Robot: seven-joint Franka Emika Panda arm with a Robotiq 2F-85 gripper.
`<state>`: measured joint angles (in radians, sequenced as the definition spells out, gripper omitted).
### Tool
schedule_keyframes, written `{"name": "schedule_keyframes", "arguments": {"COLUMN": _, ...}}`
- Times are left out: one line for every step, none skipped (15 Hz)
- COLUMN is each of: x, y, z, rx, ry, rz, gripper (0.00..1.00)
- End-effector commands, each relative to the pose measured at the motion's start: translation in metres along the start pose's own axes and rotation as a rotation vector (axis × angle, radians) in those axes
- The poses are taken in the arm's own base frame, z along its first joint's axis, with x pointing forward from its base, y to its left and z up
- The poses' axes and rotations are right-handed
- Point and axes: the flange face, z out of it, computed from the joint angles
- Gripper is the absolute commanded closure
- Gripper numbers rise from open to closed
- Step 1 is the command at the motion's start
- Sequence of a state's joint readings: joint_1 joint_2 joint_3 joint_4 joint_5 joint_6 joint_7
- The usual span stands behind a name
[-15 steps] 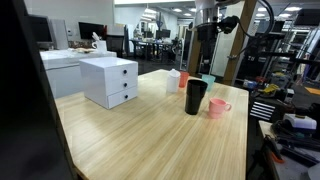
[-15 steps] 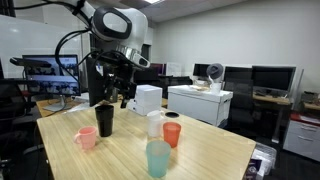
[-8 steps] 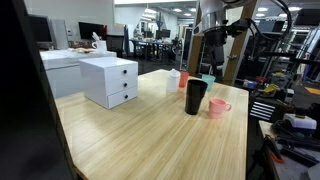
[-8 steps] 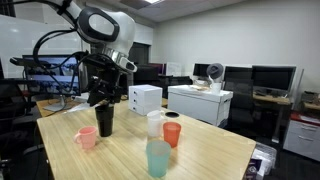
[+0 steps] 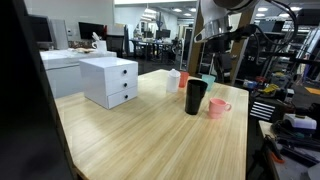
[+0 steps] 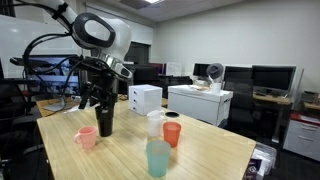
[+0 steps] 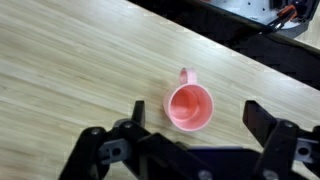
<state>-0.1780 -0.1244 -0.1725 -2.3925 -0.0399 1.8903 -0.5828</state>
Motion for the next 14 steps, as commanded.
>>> {"name": "schedule_keyframes", "arguments": {"x": -0.011, "y": 0.002, "z": 0.013, "rx": -0.02, "ry": -0.024, "rz": -0.054, "gripper": 0.0}}
{"name": "schedule_keyframes", "arguments": {"x": -0.013, "y": 0.004, "z": 0.018, "rx": -0.02, "ry": -0.033, "rz": -0.057, "gripper": 0.0}}
{"name": "schedule_keyframes", "arguments": {"x": -0.014, "y": 0.005, "z": 0.022, "rx": -0.022, "ry": -0.043, "rz": -0.059, "gripper": 0.0}}
{"name": "schedule_keyframes", "arguments": {"x": -0.015, "y": 0.006, "z": 0.026, "rx": -0.024, "ry": -0.054, "rz": -0.061, "gripper": 0.0}}
{"name": "schedule_keyframes", "arguments": {"x": -0.016, "y": 0.006, "z": 0.03, "rx": -0.029, "ry": -0.061, "rz": -0.063, "gripper": 0.0}}
{"name": "schedule_keyframes", "arguments": {"x": -0.017, "y": 0.006, "z": 0.034, "rx": -0.033, "ry": -0.068, "rz": -0.066, "gripper": 0.0}}
{"name": "schedule_keyframes", "arguments": {"x": -0.016, "y": 0.005, "z": 0.037, "rx": -0.043, "ry": -0.069, "rz": -0.065, "gripper": 0.0}}
{"name": "schedule_keyframes", "arguments": {"x": -0.015, "y": 0.005, "z": 0.041, "rx": -0.051, "ry": -0.07, "rz": -0.065, "gripper": 0.0}}
{"name": "schedule_keyframes", "arguments": {"x": -0.014, "y": 0.004, "z": 0.044, "rx": -0.059, "ry": -0.069, "rz": -0.06, "gripper": 0.0}}
{"name": "schedule_keyframes", "arguments": {"x": -0.015, "y": 0.003, "z": 0.048, "rx": -0.064, "ry": -0.07, "rz": -0.06, "gripper": 0.0}}
{"name": "schedule_keyframes", "arguments": {"x": -0.015, "y": 0.002, "z": 0.051, "rx": -0.07, "ry": -0.07, "rz": -0.065, "gripper": 0.0}}
{"name": "schedule_keyframes", "arguments": {"x": -0.015, "y": 0.001, "z": 0.055, "rx": -0.08, "ry": -0.061, "rz": -0.069, "gripper": 0.0}}
{"name": "schedule_keyframes", "arguments": {"x": -0.015, "y": 0.0, "z": 0.059, "rx": -0.086, "ry": -0.051, "rz": -0.068, "gripper": 0.0}}
{"name": "schedule_keyframes", "arguments": {"x": -0.015, "y": 0.0, "z": 0.062, "rx": -0.085, "ry": -0.043, "rz": -0.06, "gripper": 0.0}}
